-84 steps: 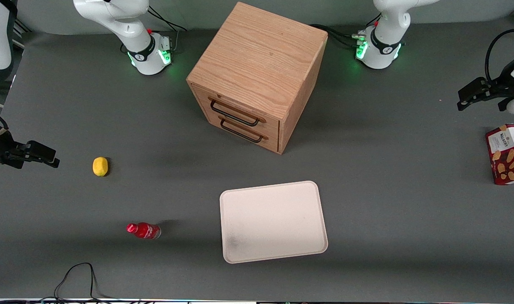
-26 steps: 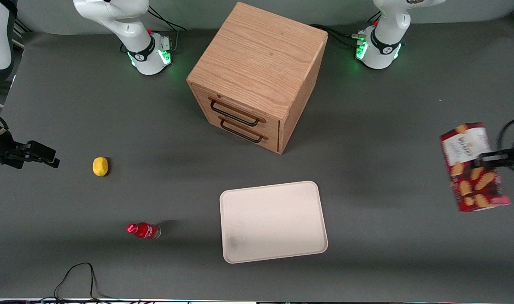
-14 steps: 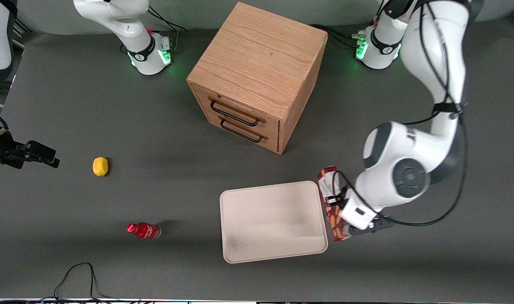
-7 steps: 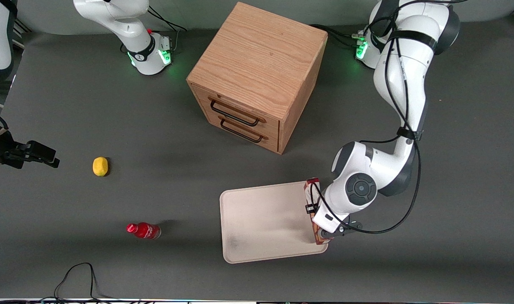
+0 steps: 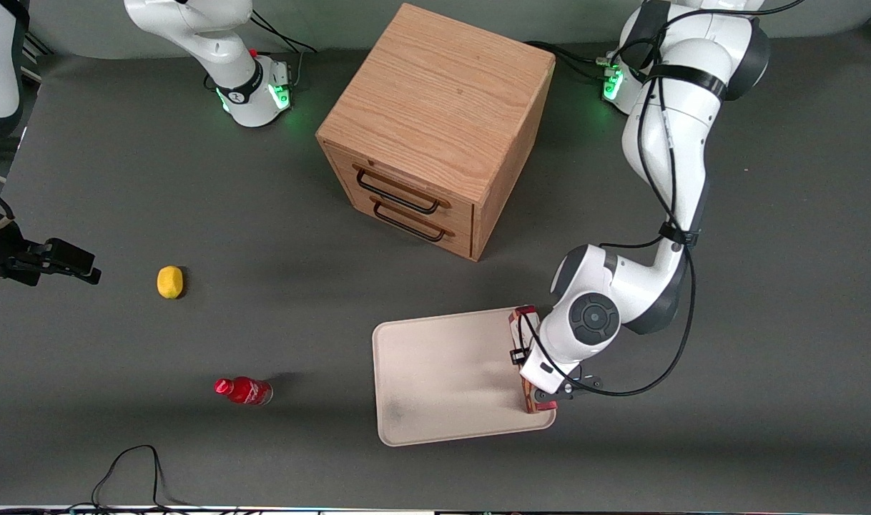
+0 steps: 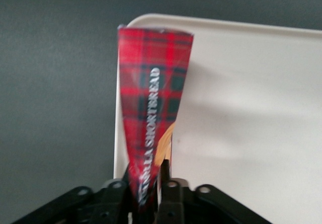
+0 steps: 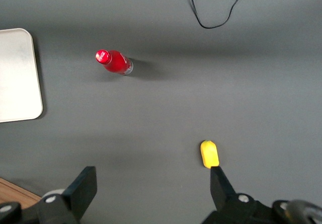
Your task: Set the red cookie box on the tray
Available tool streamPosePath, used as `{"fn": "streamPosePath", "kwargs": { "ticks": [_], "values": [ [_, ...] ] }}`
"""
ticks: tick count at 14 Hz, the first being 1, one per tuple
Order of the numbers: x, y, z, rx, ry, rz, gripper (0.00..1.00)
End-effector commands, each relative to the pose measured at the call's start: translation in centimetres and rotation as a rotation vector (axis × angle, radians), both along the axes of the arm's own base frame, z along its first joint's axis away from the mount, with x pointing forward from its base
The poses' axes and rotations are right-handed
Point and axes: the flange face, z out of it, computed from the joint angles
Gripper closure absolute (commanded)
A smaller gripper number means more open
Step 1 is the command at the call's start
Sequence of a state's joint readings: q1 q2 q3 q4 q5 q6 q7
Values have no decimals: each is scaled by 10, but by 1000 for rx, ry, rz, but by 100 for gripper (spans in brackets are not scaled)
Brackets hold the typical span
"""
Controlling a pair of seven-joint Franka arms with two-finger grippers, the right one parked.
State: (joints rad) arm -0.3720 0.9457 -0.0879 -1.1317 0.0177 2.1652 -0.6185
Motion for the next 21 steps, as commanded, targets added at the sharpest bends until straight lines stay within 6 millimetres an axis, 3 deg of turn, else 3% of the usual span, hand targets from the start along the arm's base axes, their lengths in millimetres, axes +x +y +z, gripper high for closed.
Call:
{"fn": "streamPosePath", "kwargs": {
  "ticks": [1,2,5,9,11,16,18,21],
  "values": [
    [-2,-4,18,16,-47,1,0],
    [-3,1,37,11,-58,7,0],
    [-11,50,117,16,-71,53,0],
    [-41,153,212,78,-40,18,0],
    [-61,214,245,112,11,-117,0],
    [-149,319,305,148,37,-207,0],
    [-179,337,328,153,60,-240,0],
    [-208,339,351,144,31,-234,0]
  ]
}}
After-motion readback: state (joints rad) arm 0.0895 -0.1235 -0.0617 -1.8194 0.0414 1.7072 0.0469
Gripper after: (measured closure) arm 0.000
